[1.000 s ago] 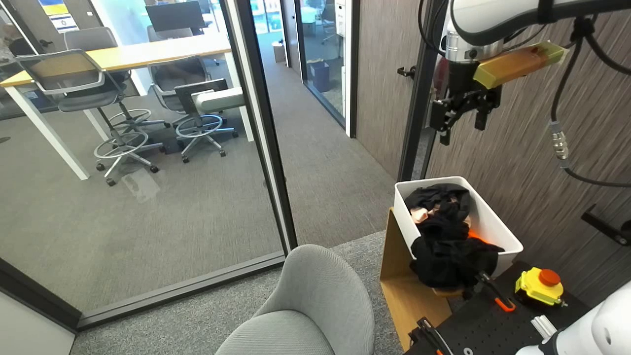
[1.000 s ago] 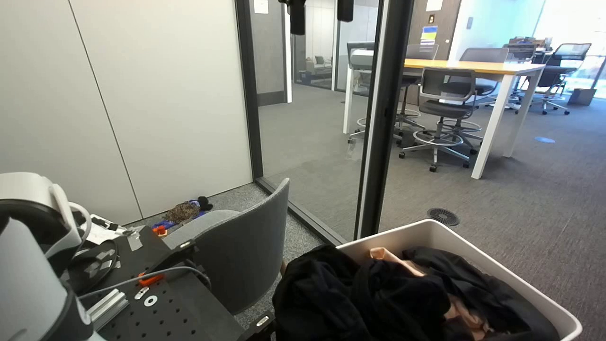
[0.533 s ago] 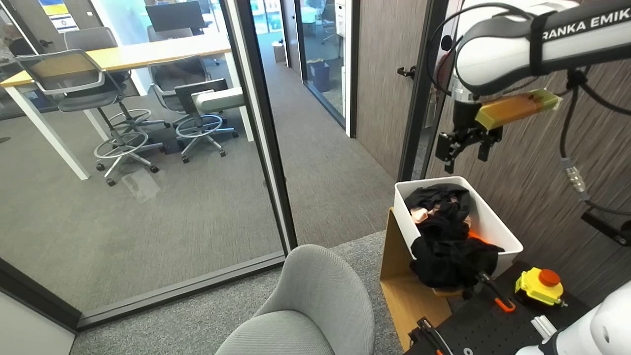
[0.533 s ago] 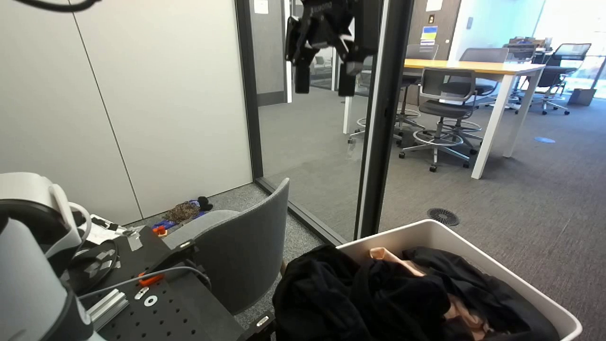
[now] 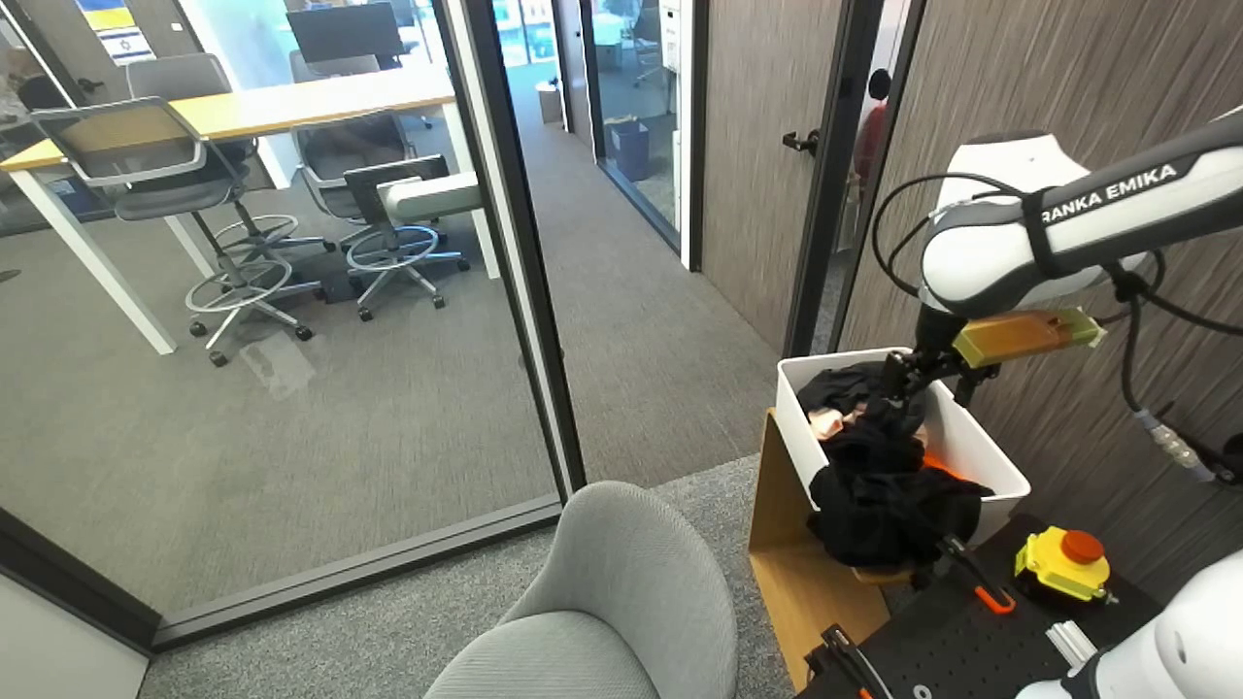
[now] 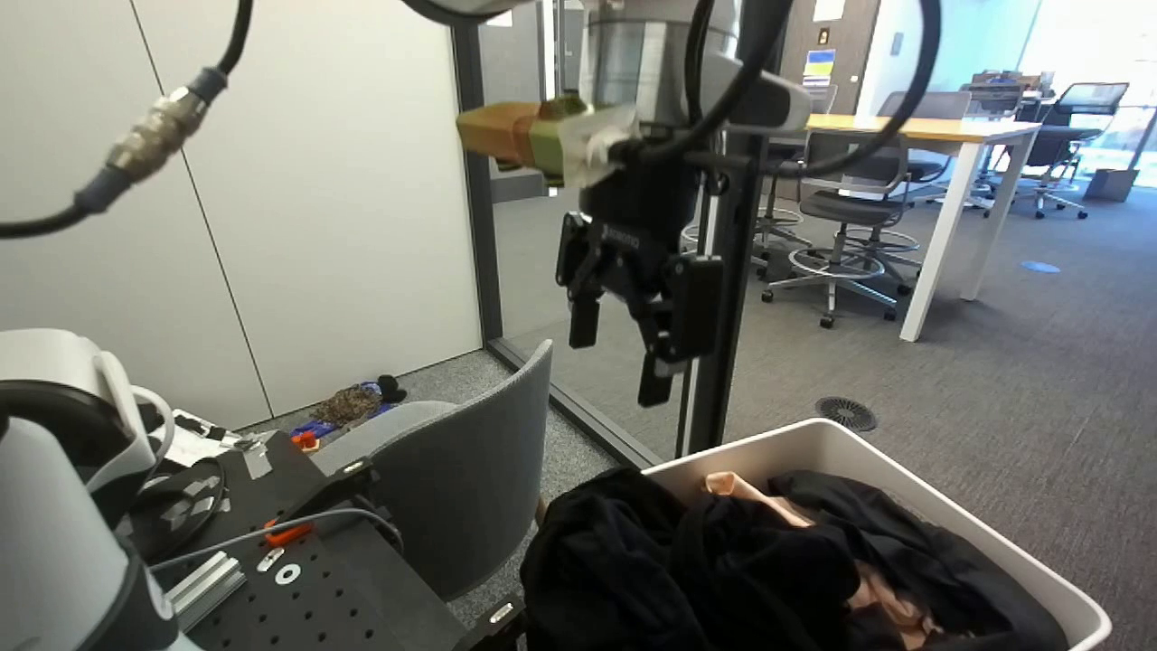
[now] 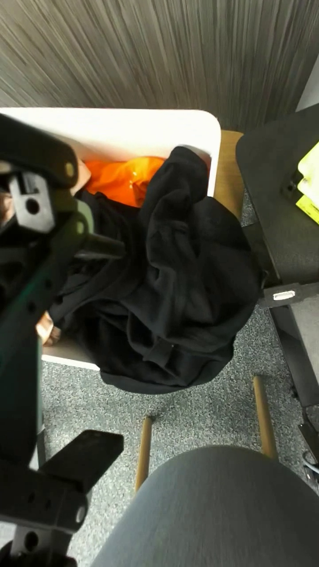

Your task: Hang the black shirt in the white basket on the back of the chair

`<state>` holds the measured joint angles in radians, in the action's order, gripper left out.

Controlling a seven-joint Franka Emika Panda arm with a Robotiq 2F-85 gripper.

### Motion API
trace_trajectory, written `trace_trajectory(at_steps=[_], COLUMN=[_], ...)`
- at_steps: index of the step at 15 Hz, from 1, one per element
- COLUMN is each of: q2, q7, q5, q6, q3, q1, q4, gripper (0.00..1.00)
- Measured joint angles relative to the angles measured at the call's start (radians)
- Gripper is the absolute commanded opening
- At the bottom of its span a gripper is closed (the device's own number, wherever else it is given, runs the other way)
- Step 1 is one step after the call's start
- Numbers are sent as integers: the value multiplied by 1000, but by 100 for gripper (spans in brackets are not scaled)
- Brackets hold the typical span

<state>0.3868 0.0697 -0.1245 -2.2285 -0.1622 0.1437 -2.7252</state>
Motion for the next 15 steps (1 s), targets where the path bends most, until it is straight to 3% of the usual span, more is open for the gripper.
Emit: trace_trajectory(at_steps=[8, 15], q2=[-251, -429], q7=[-173, -288], q5=[175, 336], q6=[-235, -290], q3=[-69, -63], q1=[5, 5], q4=[-39, -25], gripper=[100, 100])
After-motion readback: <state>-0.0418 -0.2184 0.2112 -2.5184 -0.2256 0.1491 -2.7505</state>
